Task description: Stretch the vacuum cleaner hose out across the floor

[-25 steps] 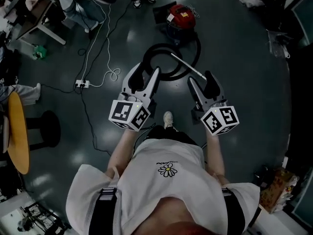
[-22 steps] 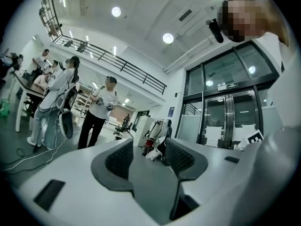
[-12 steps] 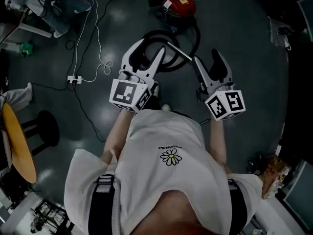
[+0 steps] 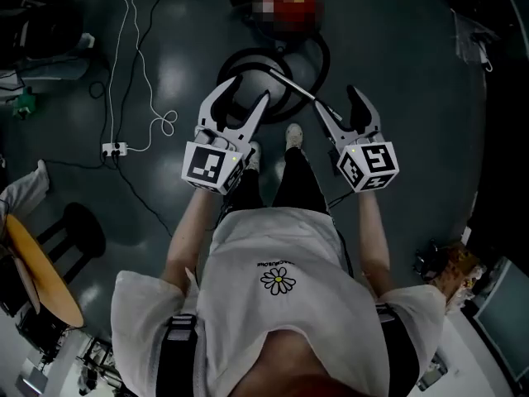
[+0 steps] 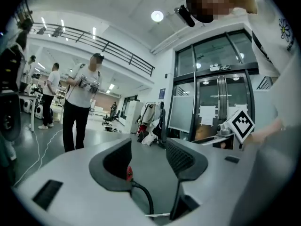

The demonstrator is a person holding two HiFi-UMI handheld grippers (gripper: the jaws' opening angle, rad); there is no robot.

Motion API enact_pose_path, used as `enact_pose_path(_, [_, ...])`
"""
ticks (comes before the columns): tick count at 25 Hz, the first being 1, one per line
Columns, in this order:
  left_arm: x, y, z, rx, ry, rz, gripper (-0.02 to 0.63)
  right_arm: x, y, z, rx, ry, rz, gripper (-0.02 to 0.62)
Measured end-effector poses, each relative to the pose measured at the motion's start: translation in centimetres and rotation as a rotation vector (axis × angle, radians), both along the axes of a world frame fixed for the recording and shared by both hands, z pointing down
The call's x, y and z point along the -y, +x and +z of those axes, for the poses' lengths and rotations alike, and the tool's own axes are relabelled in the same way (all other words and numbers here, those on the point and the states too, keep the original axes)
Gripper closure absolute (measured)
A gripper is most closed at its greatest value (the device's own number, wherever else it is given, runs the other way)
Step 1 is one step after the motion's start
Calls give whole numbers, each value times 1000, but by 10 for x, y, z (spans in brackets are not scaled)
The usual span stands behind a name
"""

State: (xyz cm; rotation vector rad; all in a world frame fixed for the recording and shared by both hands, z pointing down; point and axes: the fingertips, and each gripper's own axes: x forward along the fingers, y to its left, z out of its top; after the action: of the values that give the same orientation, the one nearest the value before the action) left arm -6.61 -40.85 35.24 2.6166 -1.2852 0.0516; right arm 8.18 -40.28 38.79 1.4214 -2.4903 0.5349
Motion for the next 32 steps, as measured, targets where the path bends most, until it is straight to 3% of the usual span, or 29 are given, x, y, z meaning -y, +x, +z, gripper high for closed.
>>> enact_pose_path(3, [46,20,53,-7,-75,1,388,46,17,71,-119,-106,-72,259])
enact_pose_path(6, [85,45,131,44,-141,22,388,71,31,173,-291,-211,-201,259])
enact_pose_path(9, [120,69,244,119,-171,86,388,84,43,310,-422,-322,-331,259])
enact_pose_path(12, [152,83,363,122,-195,107,388,99,53,463,-491,-426,-409,259])
enact_pose_path(16, [166,91,495,86,-254,73,388,110,73,642,-576,-547,-425,259])
enact_pose_path(20, [154,92,587,91,-322,100,388,91,119,783,-722,-735,-394,259])
enact_pose_path(23, [141,94,630,106,-364,126,388,61,162,843,-863,-871,-412,259])
enact_pose_path(27, [126,94,657,117,-418,161,388,38,186,872,-908,-1002,-334,264])
enact_pose_path(29, [124,94,660,125,-432,181,388,34,193,875,-966,-1035,-344,318])
enact_pose_path(30, [124,95,659,127,-435,188,388,33,196,875,-1010,-1045,-377,402])
enact_pose_path(32, [126,95,655,128,-436,195,388,33,198,872,-1067,-1074,-441,416])
